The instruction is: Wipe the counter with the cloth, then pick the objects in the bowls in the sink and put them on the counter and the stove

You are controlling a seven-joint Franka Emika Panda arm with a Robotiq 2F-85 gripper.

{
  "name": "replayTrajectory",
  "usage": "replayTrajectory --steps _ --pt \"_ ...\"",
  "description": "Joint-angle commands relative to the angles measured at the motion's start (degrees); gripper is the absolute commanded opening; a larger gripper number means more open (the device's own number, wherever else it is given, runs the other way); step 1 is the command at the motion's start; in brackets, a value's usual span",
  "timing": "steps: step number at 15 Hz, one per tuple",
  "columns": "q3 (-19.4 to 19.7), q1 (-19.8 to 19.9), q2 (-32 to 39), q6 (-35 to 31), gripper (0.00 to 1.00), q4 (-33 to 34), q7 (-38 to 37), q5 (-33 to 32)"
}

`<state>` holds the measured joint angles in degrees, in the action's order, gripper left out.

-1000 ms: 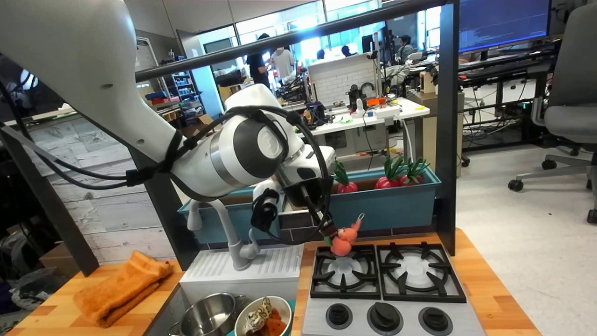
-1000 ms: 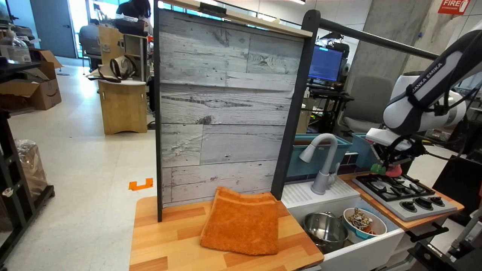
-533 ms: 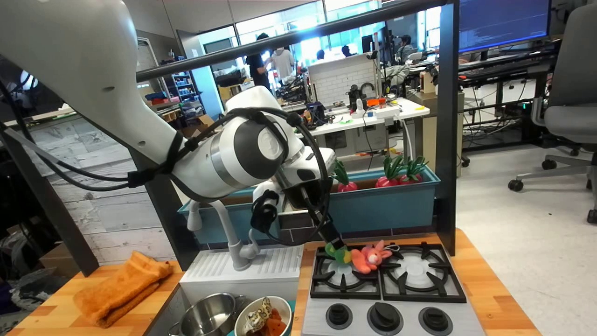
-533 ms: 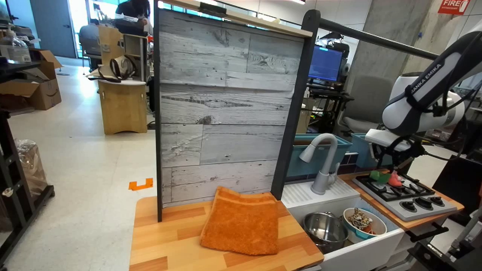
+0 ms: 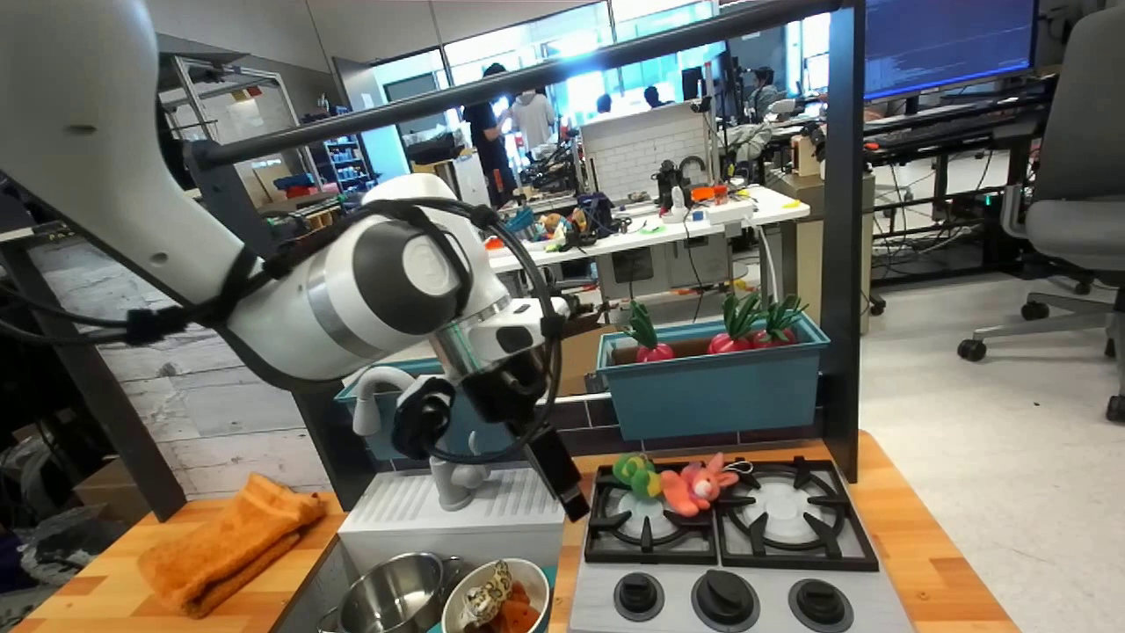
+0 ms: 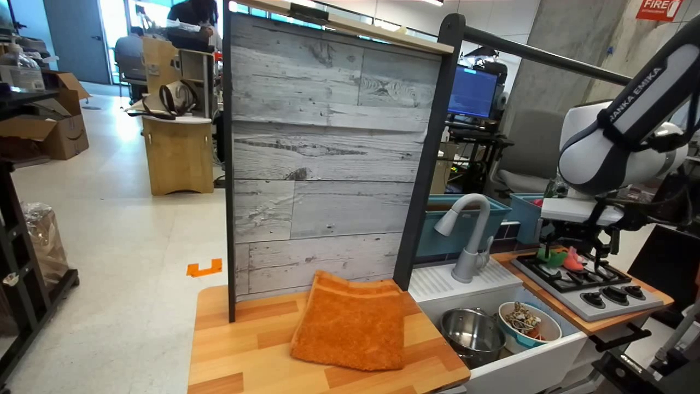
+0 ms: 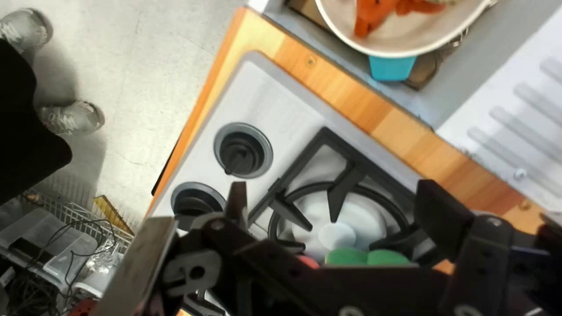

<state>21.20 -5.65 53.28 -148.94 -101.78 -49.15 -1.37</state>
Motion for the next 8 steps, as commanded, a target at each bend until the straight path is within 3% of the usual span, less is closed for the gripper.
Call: replayTrajectory --steps 1,4,8 --pt "-0.2 -0.9 -2.0 1.2 1.0 -2.5 1.0 -1.6" --pt "-0.3 -3.0 -7.1 2.0 1.0 -8.7 1.8 -3.5" --pt "-3.5 -0.6 -5.8 1.6 1.0 -7.3 11.7 -5.5"
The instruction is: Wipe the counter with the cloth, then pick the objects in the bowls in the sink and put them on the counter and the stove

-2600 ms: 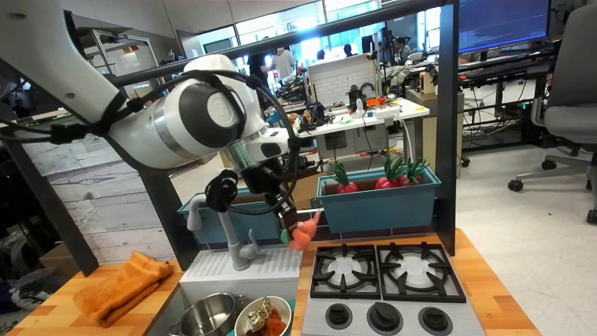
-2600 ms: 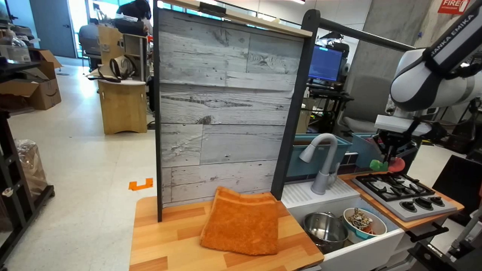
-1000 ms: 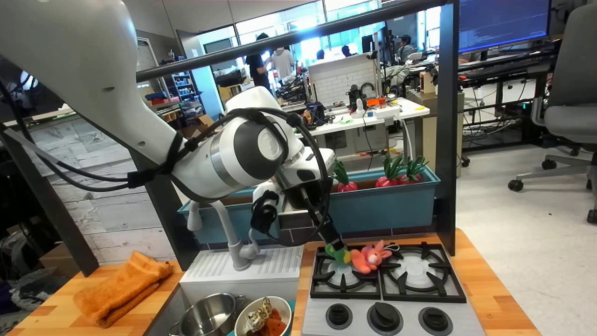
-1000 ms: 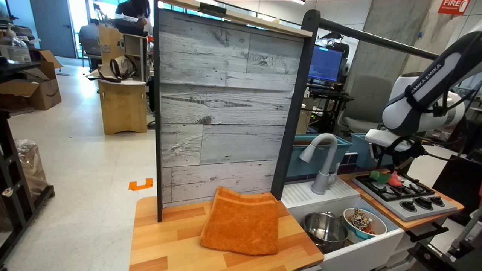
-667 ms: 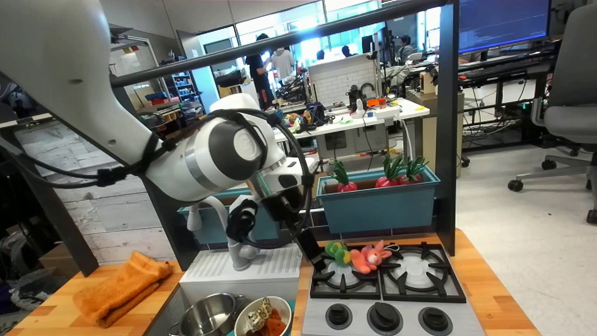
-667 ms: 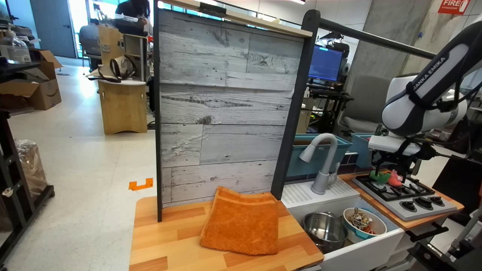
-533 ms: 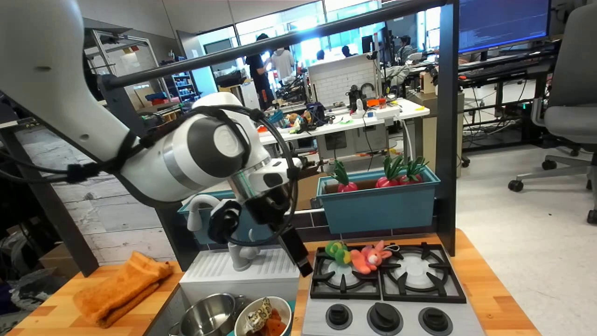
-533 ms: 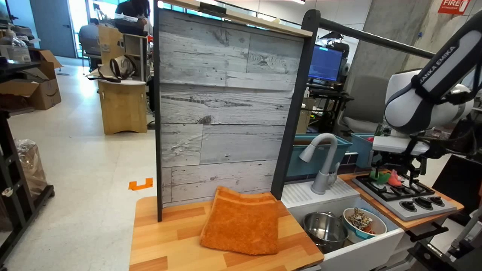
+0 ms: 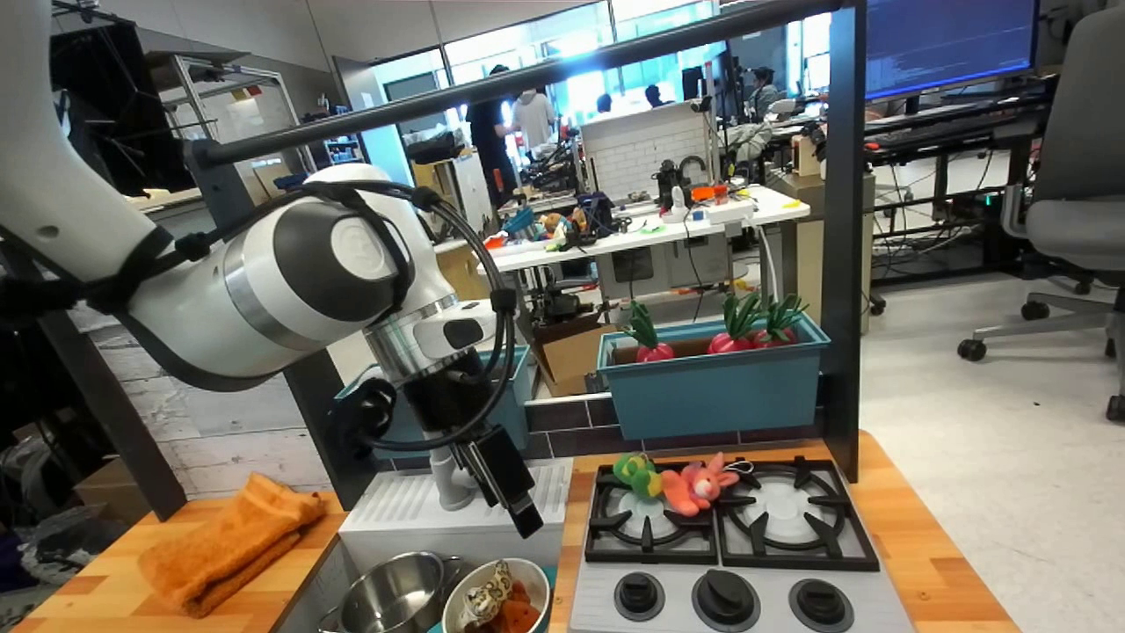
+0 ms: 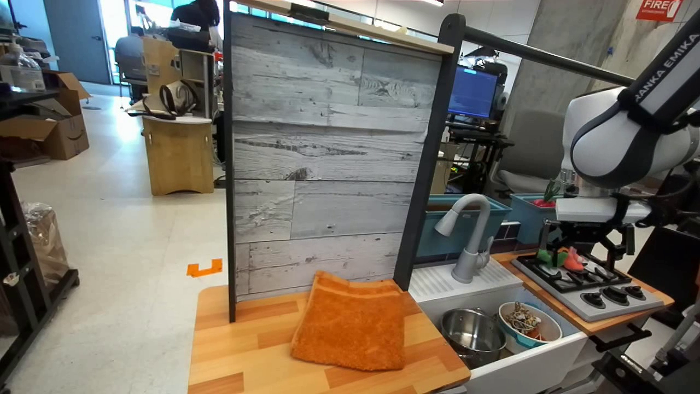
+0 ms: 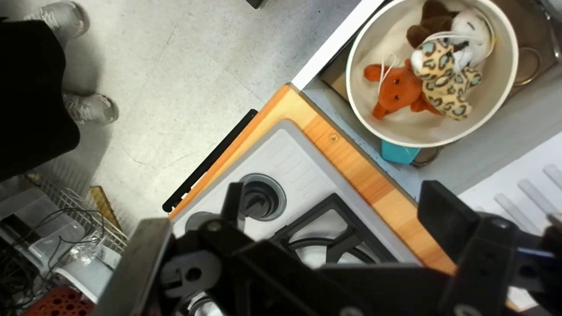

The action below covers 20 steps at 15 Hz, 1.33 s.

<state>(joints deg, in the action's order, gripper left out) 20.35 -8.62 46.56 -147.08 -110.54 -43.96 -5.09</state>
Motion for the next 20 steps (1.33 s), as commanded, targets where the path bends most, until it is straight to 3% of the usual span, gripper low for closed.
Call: replayTrajectory --steps 1,5,7,9,11,12,16,20 --pt "-3.2 2.6 1.0 -1.2 1.0 1.3 9.2 -2.2" --pt "-5.5 3.9 0.9 -1.8 1.0 1.8 20.8 -2.1" --pt "-5.2 3.0 1.1 1.5 1.0 3.2 24.1 -3.1" --pt "-4.6 1.2 2.7 5.0 1.0 5.4 25.1 -4.9" --pt "-2.2 -2.9 4.6 13.7 1.0 8.6 19.0 -6.7" --pt "-4.8 1.1 2.2 7.7 1.0 4.9 22.3 -5.4" --pt "-3.9 -1.7 4.2 12.4 1.0 7.8 19.2 -6.2" --pt "-3.7 -0.9 7.5 -5.6 1.0 6.6 18.4 -6.1"
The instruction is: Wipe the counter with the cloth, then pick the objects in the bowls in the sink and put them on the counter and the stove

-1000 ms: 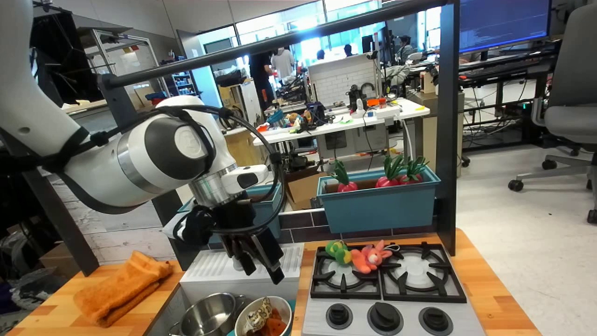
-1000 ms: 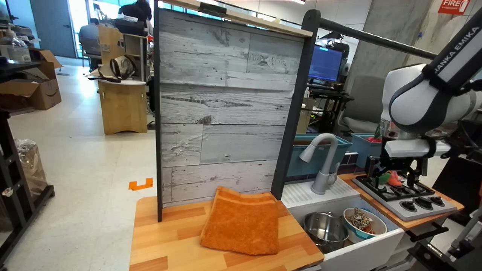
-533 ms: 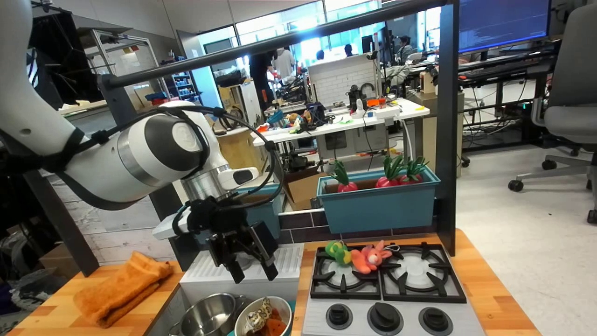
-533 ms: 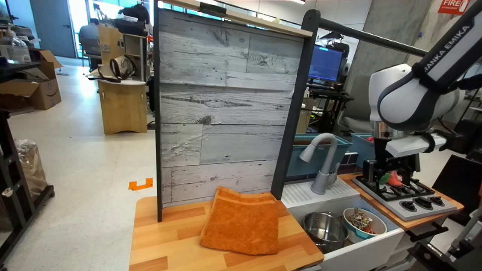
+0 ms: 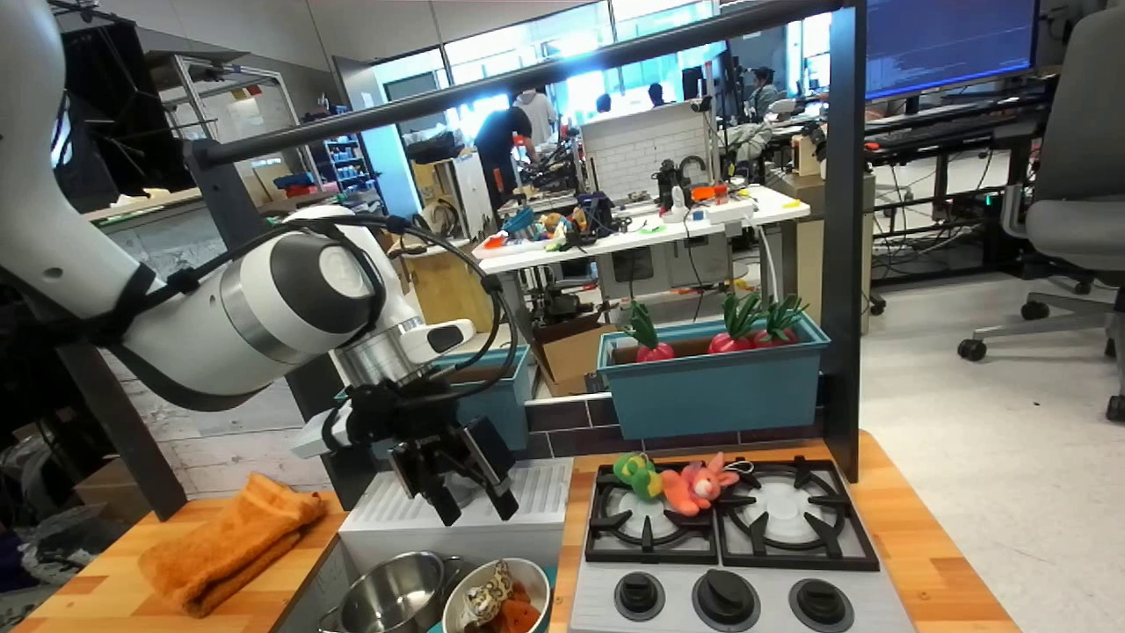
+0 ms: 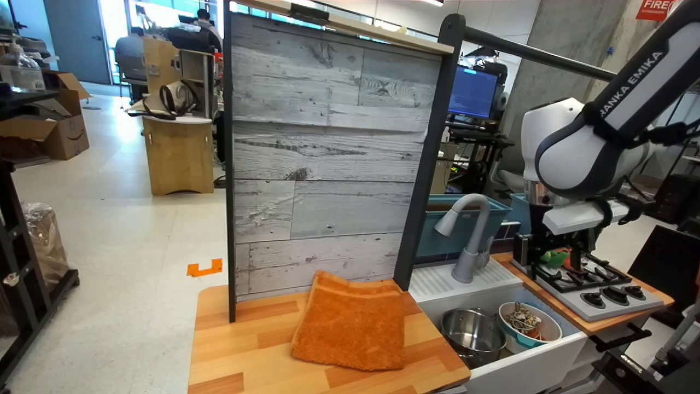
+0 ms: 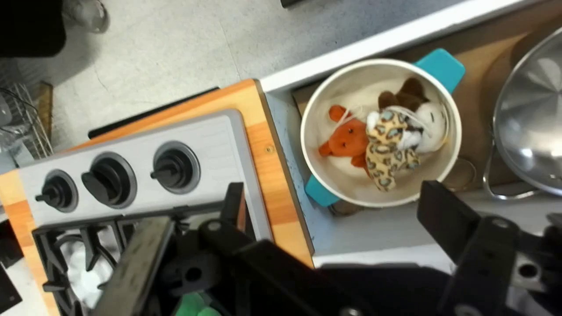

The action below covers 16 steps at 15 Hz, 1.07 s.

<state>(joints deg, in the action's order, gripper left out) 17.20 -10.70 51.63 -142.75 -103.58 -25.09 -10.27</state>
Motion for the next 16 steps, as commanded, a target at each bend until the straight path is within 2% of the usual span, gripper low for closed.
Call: replayTrajectory --steps 1,4,7,8,16 --pt "-0.6 1.4 4.1 -14.4 1.0 -0.3 0.3 -0.6" --pt "-1.9 2.6 8.1 -18.9 1.0 0.1 3.1 1.9" --pt "-3.9 4.5 10.3 -19.7 1.0 0.3 5.7 3.7" --pt "-4.7 5.1 10.6 -19.8 0.8 0.3 6.8 4.3" --pt "-8.0 9.0 10.7 -20.3 0.2 0.7 12.7 7.8"
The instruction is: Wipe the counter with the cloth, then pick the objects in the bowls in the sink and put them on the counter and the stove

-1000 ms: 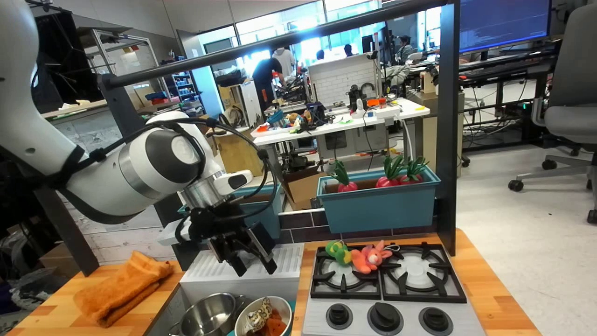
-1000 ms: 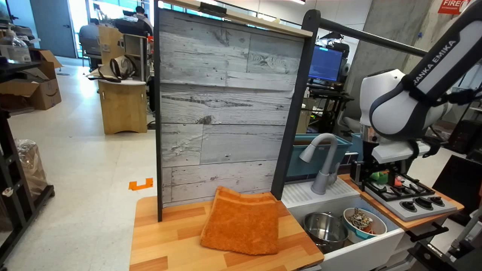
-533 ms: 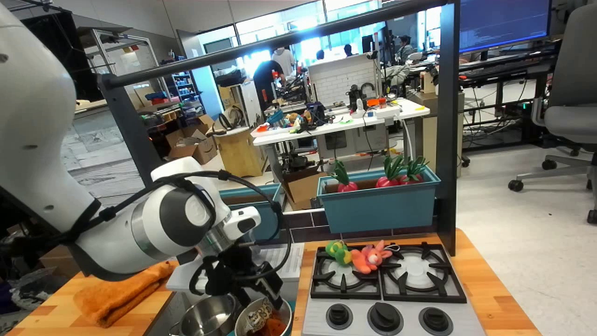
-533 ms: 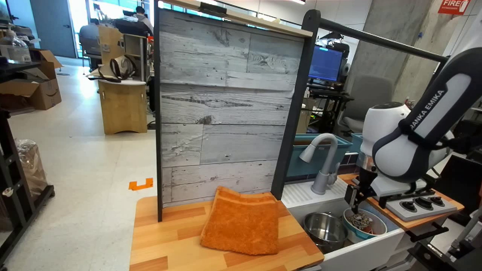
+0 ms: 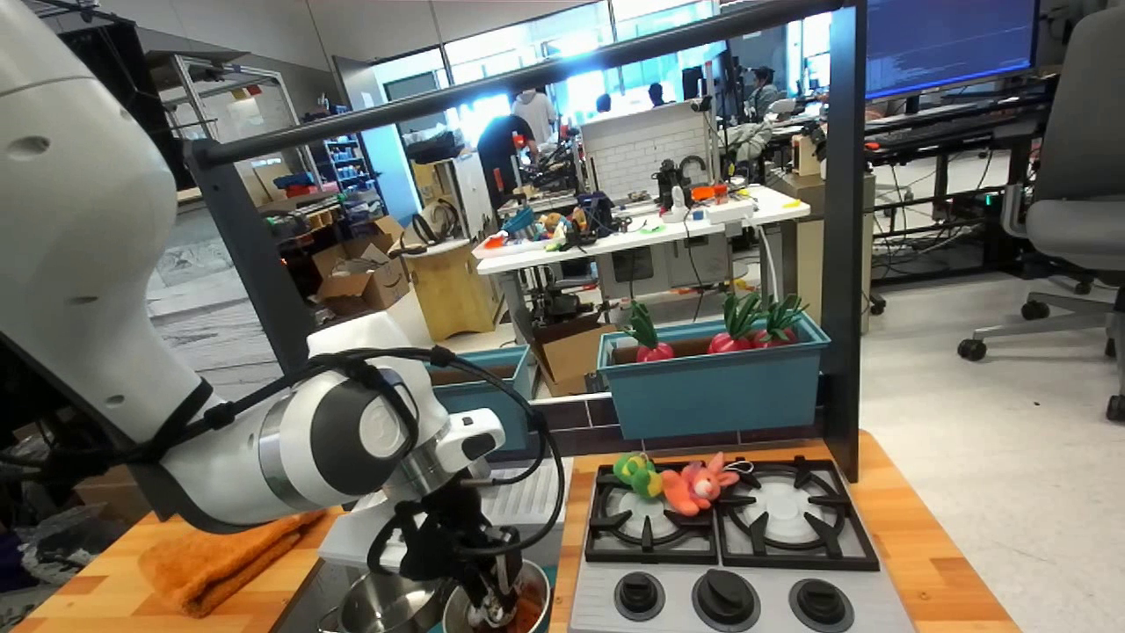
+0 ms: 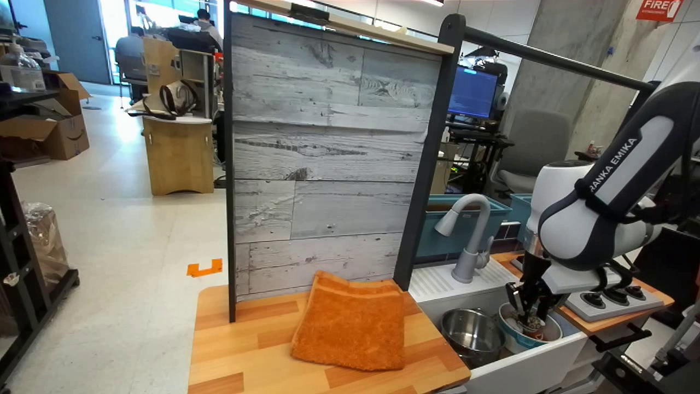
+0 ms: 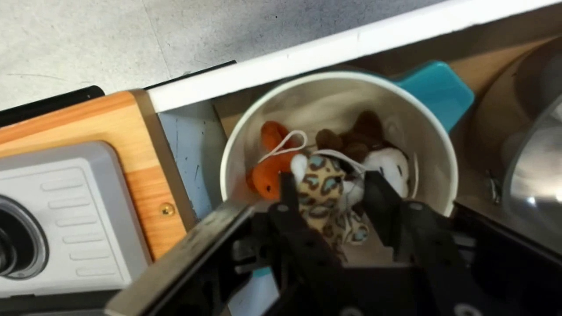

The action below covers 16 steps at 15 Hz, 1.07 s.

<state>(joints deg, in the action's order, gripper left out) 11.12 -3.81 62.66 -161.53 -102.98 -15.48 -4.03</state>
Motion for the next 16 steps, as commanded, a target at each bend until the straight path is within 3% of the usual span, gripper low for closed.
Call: replayTrajectory --steps 1,4,7,10,11,13,16 --pt "-2.3 2.5 -0.6 -1.6 0.12 0.0 3.5 1.9" --pt "-4.4 4.4 -2.5 -1.9 0.0 -1.2 5.5 3.2" --pt "-5.6 5.1 -7.8 3.6 0.0 -4.6 6.8 4.1" --pt "-8.6 6.9 -17.1 7.6 0.0 -13.1 11.2 3.9" --pt "-10.1 8.0 -20.1 10.5 0.0 -15.4 13.9 3.9" --pt "-15.0 11.3 -25.9 6.8 0.0 -21.2 19.5 5.9" --pt "-22.7 14.4 -30.2 4.5 0.0 -24.5 25.6 10.8"
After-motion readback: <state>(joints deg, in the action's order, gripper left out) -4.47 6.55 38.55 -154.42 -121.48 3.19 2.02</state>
